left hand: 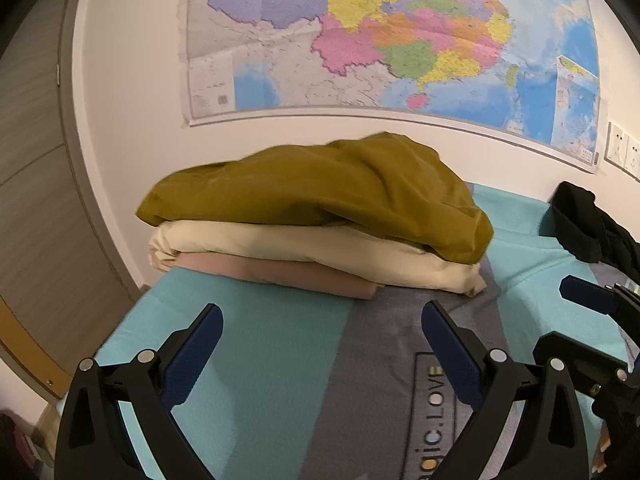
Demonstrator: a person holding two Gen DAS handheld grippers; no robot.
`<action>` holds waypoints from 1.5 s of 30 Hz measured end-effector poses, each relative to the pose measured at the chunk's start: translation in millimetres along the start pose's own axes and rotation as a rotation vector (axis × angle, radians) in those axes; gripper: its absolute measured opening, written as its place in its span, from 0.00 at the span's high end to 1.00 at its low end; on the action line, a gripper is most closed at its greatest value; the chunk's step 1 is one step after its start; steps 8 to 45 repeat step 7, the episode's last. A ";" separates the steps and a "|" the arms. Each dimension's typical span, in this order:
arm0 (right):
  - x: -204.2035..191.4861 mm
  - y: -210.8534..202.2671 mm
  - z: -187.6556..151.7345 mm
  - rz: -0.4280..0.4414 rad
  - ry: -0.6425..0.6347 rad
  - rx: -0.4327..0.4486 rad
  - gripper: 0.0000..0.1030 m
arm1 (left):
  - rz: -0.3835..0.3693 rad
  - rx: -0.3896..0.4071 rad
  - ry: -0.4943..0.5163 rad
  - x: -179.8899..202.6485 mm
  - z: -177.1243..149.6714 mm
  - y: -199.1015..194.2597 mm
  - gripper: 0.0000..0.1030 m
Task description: Fold large clothes
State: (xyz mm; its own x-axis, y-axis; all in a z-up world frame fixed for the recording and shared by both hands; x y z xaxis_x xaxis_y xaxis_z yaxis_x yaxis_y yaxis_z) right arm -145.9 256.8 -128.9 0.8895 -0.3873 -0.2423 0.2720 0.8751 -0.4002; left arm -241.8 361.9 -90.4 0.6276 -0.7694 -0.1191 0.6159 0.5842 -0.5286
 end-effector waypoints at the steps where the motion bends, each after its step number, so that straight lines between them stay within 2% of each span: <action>1: 3.4 -3.5 -0.9 -0.007 0.006 0.004 0.06 | -0.010 -0.004 0.001 3.0 0.5 0.9 0.07; 4: 17.6 -17.2 -5.0 -0.045 0.038 0.018 0.06 | -0.053 -0.008 0.013 20.0 2.5 4.0 0.07; 7: 37.9 -34.9 -9.6 -0.096 0.073 0.046 0.06 | -0.137 -0.015 0.049 48.1 4.8 7.1 0.07; 45: 37.9 -34.9 -9.6 -0.096 0.073 0.046 0.06 | -0.137 -0.015 0.049 48.1 4.8 7.1 0.07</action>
Point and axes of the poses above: each gripper's, at about its wrist camera, not at the fingertips, and y roughly the way its jaws point, x to its right, z to its top, the point moved 3 cm from there along y, roughly the way its jaws point, and after that the axes turned 7 degrees about y, right-handed, at the moved point
